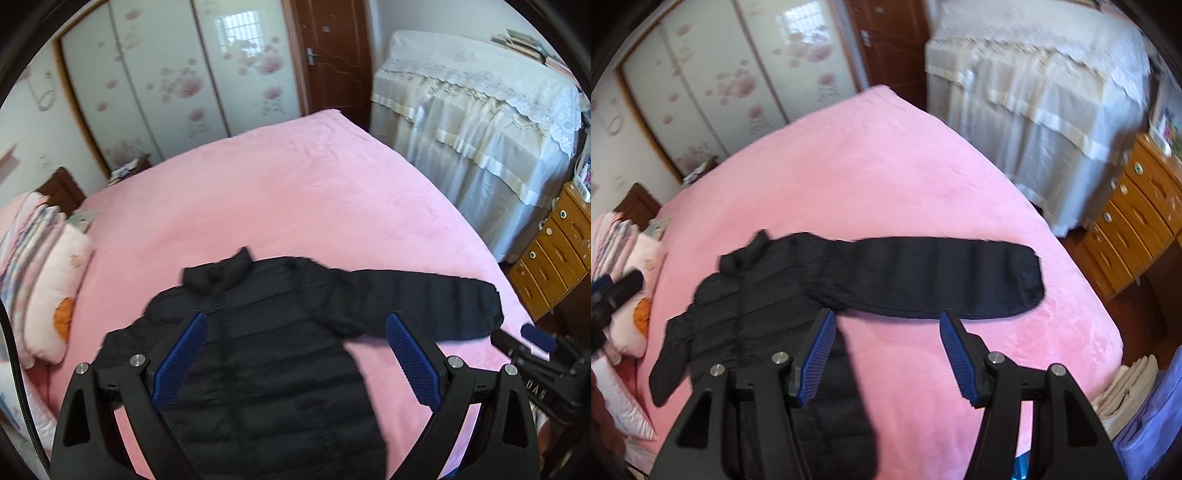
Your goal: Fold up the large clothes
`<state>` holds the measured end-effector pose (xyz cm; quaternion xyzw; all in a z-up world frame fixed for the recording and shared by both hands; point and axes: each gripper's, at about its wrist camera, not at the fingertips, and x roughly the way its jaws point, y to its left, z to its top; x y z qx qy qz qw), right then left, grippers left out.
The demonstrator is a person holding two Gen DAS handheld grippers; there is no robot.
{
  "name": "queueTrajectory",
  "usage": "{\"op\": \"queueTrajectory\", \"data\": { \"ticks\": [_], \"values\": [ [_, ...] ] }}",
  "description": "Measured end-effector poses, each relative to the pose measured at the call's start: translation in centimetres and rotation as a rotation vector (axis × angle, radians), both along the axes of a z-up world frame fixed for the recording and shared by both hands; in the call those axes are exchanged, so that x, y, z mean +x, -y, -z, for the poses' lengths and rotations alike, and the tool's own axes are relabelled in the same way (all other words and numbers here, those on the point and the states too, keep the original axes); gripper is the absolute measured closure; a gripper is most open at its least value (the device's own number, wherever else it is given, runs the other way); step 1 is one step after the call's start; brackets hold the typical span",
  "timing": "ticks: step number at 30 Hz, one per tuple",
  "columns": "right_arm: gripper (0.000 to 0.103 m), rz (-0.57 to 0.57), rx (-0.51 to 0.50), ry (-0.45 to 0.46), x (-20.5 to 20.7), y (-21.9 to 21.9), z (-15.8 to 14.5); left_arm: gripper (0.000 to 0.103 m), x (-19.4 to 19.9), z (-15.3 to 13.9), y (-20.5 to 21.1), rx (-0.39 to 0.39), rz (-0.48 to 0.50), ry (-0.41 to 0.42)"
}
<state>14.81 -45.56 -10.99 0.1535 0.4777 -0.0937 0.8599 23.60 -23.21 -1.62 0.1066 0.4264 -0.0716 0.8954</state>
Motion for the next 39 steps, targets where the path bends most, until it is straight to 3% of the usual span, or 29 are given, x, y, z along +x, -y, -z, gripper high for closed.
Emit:
{"op": "queueTrajectory", "data": {
  "ticks": [7,15,23,32,33,35,39],
  "values": [
    [0.044,0.157,0.084,-0.058,1.1,11.3,7.4,0.006,6.1,6.5,9.5,-0.009,0.076,-0.108],
    [0.044,0.279,0.121,-0.15,2.1,20.0,16.6,0.006,9.4,14.2,15.6,-0.001,0.121,-0.207],
    [0.044,0.386,0.187,-0.182,2.3,23.5,21.2,0.006,11.0,21.0,18.3,0.06,0.121,-0.297],
    [0.044,0.371,0.24,-0.2,2.9,24.8,25.5,0.006,11.5,23.0,19.1,0.071,0.139,-0.35],
    [0.049,0.362,0.23,-0.193,3.0,24.5,25.6,0.006,11.5,23.0,19.2,0.075,0.143,-0.349],
    [0.088,0.307,0.244,-0.189,3.6,23.8,25.8,0.006,11.2,22.8,19.3,0.078,0.15,-0.348],
    [0.093,0.273,0.253,-0.202,4.2,22.6,25.5,0.006,11.0,22.2,19.2,0.075,0.144,-0.343]
  ]
}}
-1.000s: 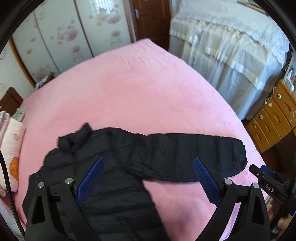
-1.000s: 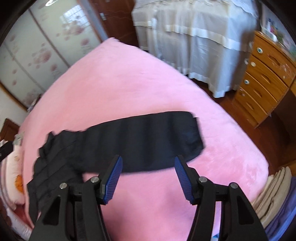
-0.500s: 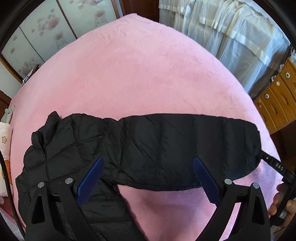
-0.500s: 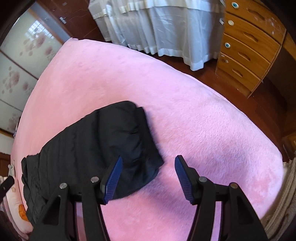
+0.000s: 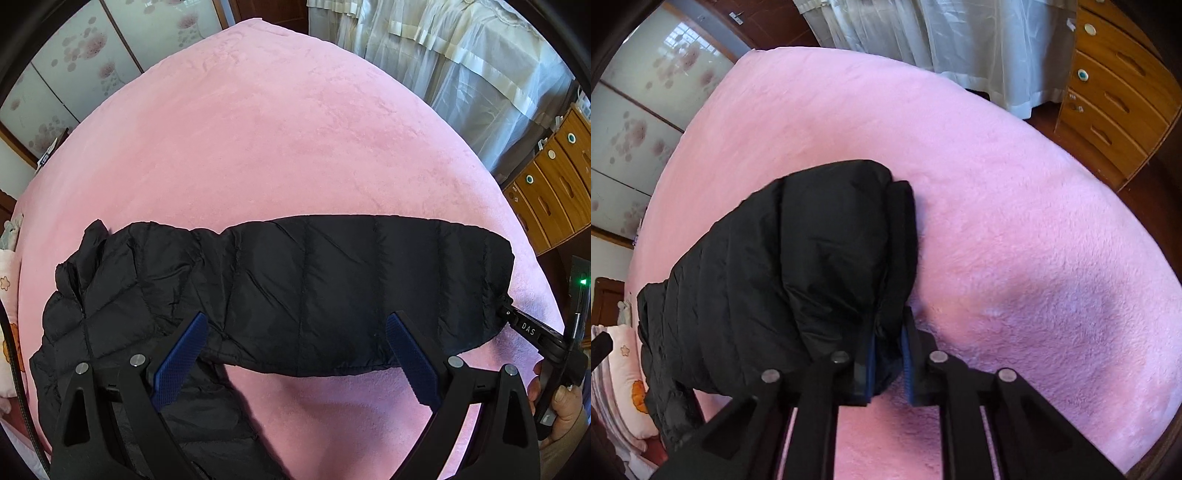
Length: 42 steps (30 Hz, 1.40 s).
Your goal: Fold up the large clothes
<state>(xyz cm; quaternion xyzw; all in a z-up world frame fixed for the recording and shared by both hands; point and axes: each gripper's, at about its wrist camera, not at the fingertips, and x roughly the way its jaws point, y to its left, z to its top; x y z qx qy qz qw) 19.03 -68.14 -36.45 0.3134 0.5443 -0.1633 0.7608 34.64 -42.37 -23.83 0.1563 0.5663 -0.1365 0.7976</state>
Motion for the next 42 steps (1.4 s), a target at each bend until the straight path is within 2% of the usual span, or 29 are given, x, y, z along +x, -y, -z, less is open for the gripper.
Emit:
{"op": "queueTrajectory", "data": {
  "ticks": [3,9,17,25,28,31,36,42],
  "values": [
    [0.094,0.016,-0.008,0.02,0.1,-0.5,-1.3,0.006,-0.1,-0.8,-0.3,-0.006,-0.011,0.006],
    [0.094,0.031,-0.013,0.124,0.1,-1.5,-5.9,0.006,-0.3,-3.1,-1.2,-0.011,-0.019,0.034],
    [0.094,-0.035,-0.054,0.249,0.5,-4.9,-12.7,0.006,-0.7,-6.8,-3.2,-0.015,-0.04,0.064],
    [0.094,-0.166,-0.074,0.356,2.7,-11.3,-18.0,0.006,-0.9,-9.7,-7.3,-0.066,-0.051,0.077],
    [0.094,-0.217,-0.08,0.382,3.7,-14.6,-18.7,0.006,-0.4,-10.1,-10.2,-0.075,-0.069,0.088],
    [0.094,-0.266,-0.085,0.377,5.6,-18.7,-18.1,0.006,0.4,-9.7,-14.3,-0.094,-0.115,0.086],
    [0.094,-0.352,-0.049,0.35,8.9,-25.7,-15.4,0.006,2.3,-7.1,-22.6,-0.124,-0.229,0.045],
    [0.094,-0.5,-0.047,0.299,12.2,-34.4,-11.1,0.006,4.1,-4.2,-30.4,-0.186,-0.361,0.011]
  ]
}}
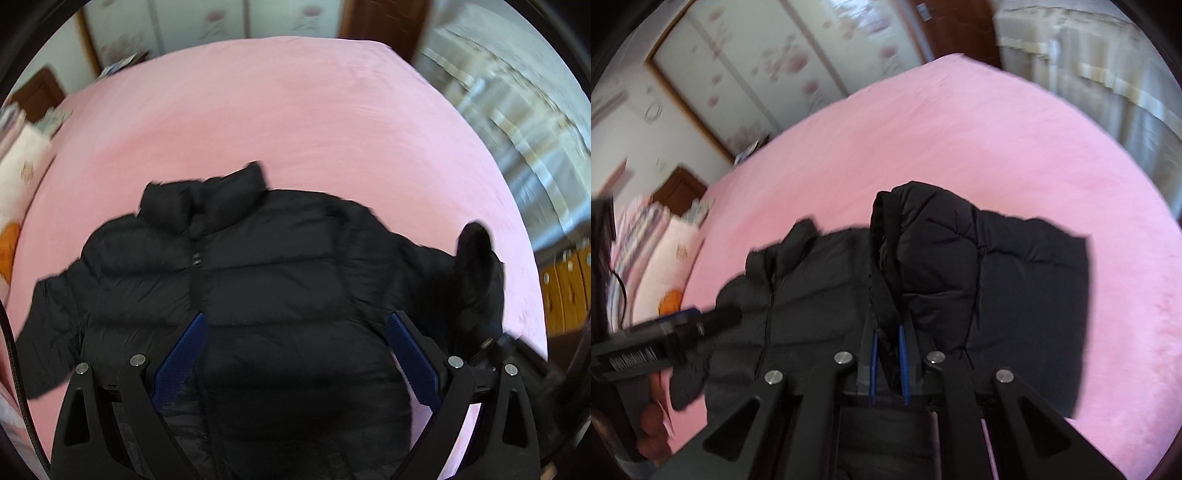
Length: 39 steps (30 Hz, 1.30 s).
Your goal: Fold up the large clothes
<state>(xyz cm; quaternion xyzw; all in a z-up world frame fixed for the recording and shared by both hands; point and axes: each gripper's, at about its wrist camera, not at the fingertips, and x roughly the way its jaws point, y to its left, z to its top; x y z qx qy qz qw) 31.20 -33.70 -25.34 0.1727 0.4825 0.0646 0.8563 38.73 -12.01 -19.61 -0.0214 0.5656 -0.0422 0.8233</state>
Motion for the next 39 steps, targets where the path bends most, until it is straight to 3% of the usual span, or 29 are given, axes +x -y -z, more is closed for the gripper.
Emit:
{"op": "queueTrajectory", "data": {
  "ticks": [4,9,12,14,15,22,28,34,36,39],
  "values": [
    [0.093,-0.118,-0.019,-0.008,0.9,-5.4,2.2,0.006,0.8,2.3,-4.3,-0.047,-0.074,-0.035],
    [0.081,-0.194,-0.049,-0.066,1.9,-9.4,5.1,0.006,1.1,6.2,-6.7,-0.067,-0.109,-0.086],
    [0.062,-0.207,-0.103,-0.102,2.0,-10.4,6.0,0.006,1.2,8.7,-7.3,-0.103,-0.104,-0.145],
    [0.04,-0.22,-0.133,-0.067,1.1,-10.1,5.0,0.006,1.2,9.7,-7.2,-0.142,-0.099,-0.169],
    [0.037,-0.228,-0.135,-0.053,0.8,-10.0,4.6,0.006,1.3,10.2,-6.7,-0.169,-0.093,-0.181],
    [0.037,-0.224,-0.19,-0.008,-3.2,-4.2,0.7,0.006,2.4,13.2,-3.3,-0.349,0.015,-0.242],
    [0.037,-0.127,-0.214,-0.028,-4.7,0.3,0.4,0.006,4.1,17.7,-1.1,-0.365,0.031,-0.319],
    [0.037,-0.054,-0.208,-0.051,-5.0,2.5,1.8,0.01,5.7,17.3,0.9,-0.442,0.059,-0.289],
    [0.038,-0.036,-0.199,-0.053,-5.0,2.8,2.3,0.02,5.9,17.1,2.0,-0.458,0.099,-0.292],
    [0.039,-0.017,-0.178,-0.06,-5.0,3.0,2.7,0.025,5.8,16.9,3.8,-0.48,0.161,-0.297]
  ]
}}
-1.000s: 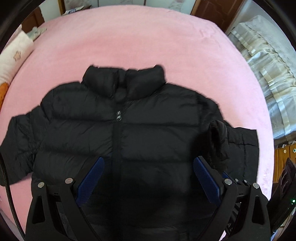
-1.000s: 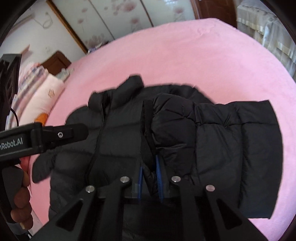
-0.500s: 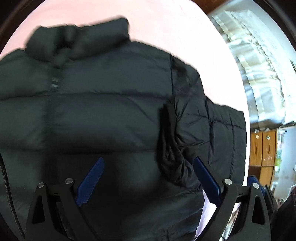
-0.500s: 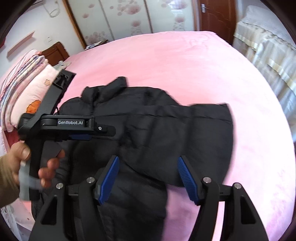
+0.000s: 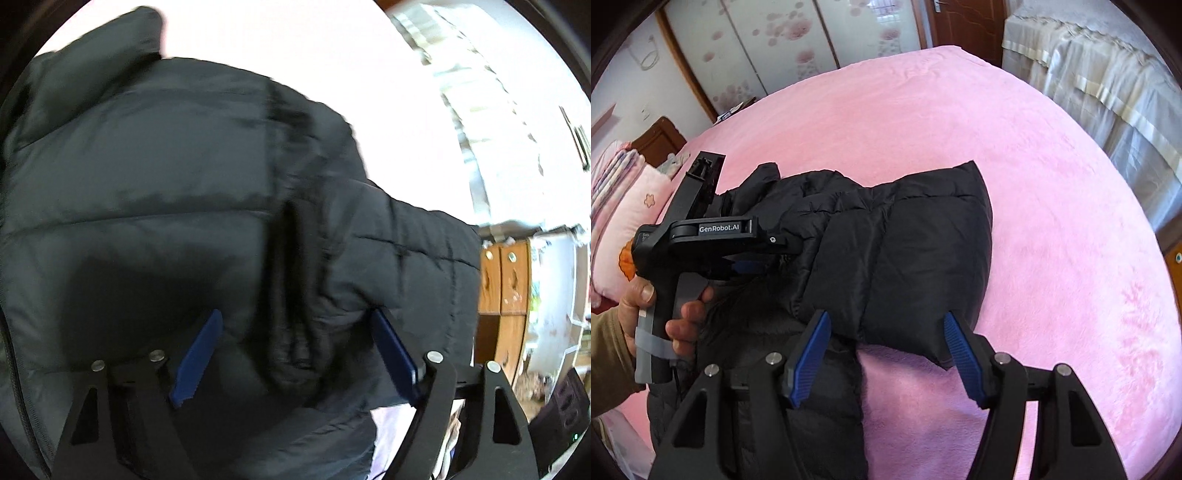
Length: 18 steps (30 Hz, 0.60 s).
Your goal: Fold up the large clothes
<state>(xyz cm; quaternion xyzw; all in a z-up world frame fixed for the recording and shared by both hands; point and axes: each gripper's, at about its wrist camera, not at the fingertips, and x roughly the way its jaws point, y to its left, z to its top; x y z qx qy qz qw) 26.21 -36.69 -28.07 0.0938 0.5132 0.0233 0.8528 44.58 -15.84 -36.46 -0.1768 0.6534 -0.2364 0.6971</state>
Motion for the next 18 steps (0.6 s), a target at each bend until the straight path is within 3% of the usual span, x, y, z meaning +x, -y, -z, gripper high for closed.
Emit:
{"op": "queueTrajectory", "data": {
  "ticks": [1,3,5,10,13,16,18],
  "values": [
    [0.041,0.007,0.005,-0.001,0.1,0.1,0.1,0.03,0.0,-0.2,0.6,-0.007,0.014,0.008],
    [0.044,0.02,0.002,-0.006,0.1,0.3,0.3,0.078,-0.2,-0.4,1.6,-0.002,0.043,0.023],
    [0.047,0.027,0.001,-0.011,0.3,0.2,0.4,0.092,-0.3,-0.8,2.3,0.032,0.052,0.033],
    [0.048,0.039,-0.001,-0.064,0.5,0.9,1.1,0.098,-0.7,-6.4,3.0,0.089,0.021,0.158],
    [0.048,0.065,-0.008,-0.064,0.3,1.5,1.3,0.098,-1.2,-11.8,2.5,0.146,-0.004,0.3],
    [0.048,0.108,-0.024,-0.083,0.6,2.0,2.0,0.098,-1.3,-17.7,0.3,0.232,-0.1,0.462],
    [0.048,0.108,0.027,-0.091,0.9,2.2,2.8,0.098,-1.1,-19.1,-1.5,0.235,-0.158,0.473]
  ]
}}
